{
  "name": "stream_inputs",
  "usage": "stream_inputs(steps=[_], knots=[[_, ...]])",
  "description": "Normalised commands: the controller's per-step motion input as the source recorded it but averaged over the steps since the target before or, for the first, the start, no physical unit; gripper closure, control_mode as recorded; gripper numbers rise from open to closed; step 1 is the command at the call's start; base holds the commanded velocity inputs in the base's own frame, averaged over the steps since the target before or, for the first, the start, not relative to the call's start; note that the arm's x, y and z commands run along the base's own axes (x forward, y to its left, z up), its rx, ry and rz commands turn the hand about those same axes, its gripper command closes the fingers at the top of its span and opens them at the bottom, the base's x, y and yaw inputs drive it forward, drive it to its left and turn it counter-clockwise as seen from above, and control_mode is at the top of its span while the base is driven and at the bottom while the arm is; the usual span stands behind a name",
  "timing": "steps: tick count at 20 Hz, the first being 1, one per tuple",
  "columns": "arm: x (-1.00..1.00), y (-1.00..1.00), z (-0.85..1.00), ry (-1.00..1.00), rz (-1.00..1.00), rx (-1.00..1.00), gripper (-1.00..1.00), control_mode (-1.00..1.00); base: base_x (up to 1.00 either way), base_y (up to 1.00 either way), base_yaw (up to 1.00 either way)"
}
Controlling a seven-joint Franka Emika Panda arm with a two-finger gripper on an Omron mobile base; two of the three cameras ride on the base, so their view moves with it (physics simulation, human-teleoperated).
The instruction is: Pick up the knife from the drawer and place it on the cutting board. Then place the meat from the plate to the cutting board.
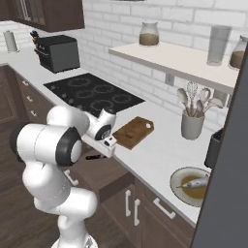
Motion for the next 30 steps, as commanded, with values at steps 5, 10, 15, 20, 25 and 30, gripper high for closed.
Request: stream_inputs(steps=[5, 10, 15, 20, 25, 30], knots=[[0.11, 0.39, -0.52, 0.17, 0.0, -0.01, -1.0, -1.0, 0.0, 0.0, 0.0], [0.22, 0.23, -0.49, 0.16, -0.02, 0.0, -1.0, -1.0, 0.0, 0.0, 0.0], [0.23, 0.08, -0.42, 0.12, -0.03, 0.0, -1.0, -1.0, 0.0, 0.0, 0.0], [0.27, 0.01, -0.4, 0.11, -0.04, 0.0, -1.0, -1.0, 0.0, 0.0, 0.0], [0.23, 0.0, -0.3, 0.07, -0.04, 0.0, -1.0, -1.0, 0.0, 0.0, 0.0], [0.02, 0.02, -0.23, 0.07, -0.01, 0.0, -1.0, -1.0, 0.0, 0.0, 0.0]])
